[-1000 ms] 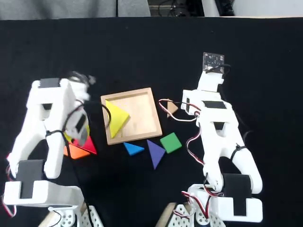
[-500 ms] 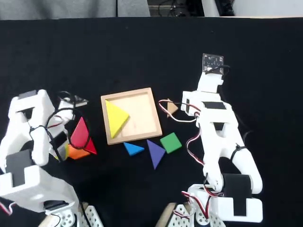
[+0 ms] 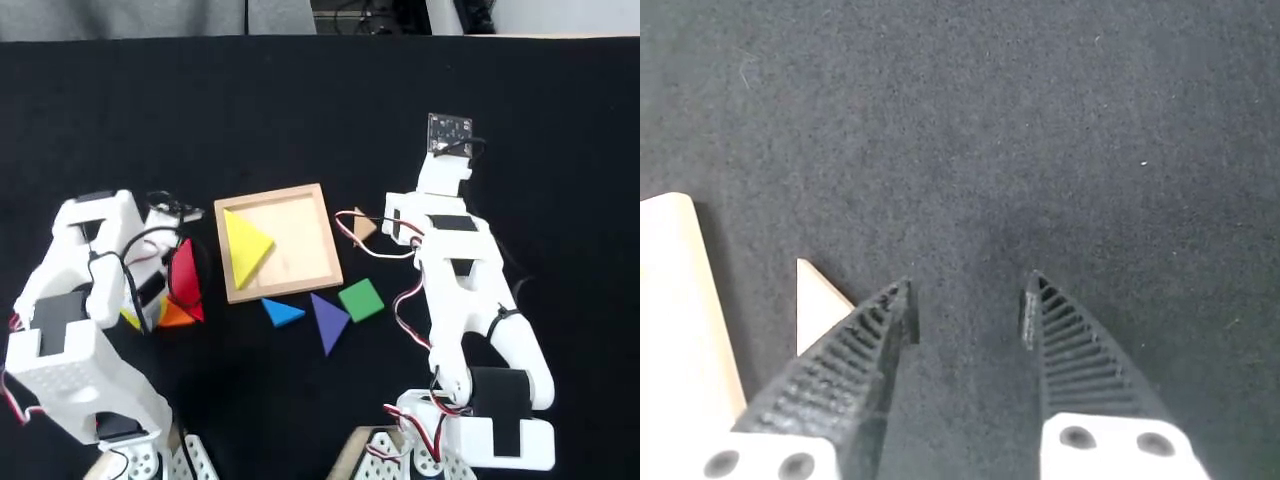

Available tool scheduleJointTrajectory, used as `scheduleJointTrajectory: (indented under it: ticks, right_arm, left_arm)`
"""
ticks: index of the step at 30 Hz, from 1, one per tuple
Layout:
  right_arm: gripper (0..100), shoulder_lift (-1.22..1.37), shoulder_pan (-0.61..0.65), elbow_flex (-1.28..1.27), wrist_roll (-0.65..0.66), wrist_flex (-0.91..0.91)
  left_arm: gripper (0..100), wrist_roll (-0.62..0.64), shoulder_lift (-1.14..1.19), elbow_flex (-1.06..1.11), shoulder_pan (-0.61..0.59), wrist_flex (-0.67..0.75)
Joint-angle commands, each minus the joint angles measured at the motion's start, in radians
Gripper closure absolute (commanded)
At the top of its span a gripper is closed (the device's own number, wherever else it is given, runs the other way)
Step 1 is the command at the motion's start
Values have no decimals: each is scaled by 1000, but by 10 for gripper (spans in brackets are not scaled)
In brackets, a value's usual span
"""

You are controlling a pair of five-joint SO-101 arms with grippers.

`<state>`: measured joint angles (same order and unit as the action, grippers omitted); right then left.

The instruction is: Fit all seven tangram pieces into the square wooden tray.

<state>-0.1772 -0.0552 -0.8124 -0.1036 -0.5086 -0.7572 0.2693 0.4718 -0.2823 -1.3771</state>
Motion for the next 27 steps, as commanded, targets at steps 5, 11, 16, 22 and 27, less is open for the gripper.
scheduleJointTrajectory:
  ticks: [5,11,16,22,27]
  right_arm:
    - [822,-47,17,7,9,17]
    - [822,-47,17,7,9,17]
    - [822,-47,17,8,9,17]
    - [822,-47,17,8,9,17]
    - [822,-47,17,8,9,17]
  left_arm:
    - [970,97,6,-226,31,-32]
    - [970,101,-35,-305,68,-192]
    - [970,232,-126,-407,117,-318]
    - [846,582,-180,-242,150,-52]
    - [569,588,-193,-35,171,190]
